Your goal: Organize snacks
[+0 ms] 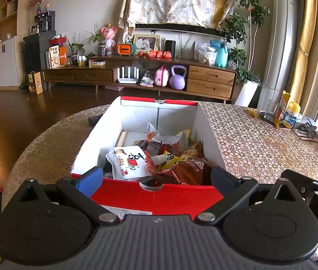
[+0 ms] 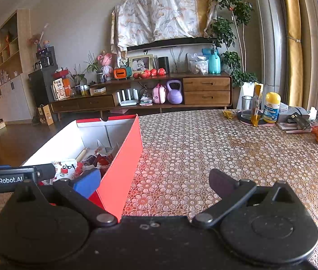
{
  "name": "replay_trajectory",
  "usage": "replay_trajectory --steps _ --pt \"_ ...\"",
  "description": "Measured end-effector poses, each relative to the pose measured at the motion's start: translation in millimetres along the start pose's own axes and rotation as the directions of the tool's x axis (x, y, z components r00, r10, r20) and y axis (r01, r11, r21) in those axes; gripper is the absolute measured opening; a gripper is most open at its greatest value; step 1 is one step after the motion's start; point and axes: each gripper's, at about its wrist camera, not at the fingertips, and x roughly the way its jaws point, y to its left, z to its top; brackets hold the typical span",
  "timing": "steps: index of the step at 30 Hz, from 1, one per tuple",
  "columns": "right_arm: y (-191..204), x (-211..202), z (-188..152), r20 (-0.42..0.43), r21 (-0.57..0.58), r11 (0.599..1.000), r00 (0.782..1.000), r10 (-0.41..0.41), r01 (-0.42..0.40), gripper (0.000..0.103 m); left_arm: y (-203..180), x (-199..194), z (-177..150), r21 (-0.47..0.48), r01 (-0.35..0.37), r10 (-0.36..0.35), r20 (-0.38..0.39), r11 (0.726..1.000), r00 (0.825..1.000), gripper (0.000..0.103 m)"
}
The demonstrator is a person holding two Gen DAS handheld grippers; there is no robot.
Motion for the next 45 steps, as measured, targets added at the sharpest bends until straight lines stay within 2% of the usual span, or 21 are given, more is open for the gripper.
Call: replay_trajectory --steps 45 --pt "-0.2 -0.2 -0.2 0.001 0.0 1.0 1.0 0.0 0.0 0.103 2.3 -3.2 1.9 0.008 0.005 -0.005 0.004 1.0 1.0 0.103"
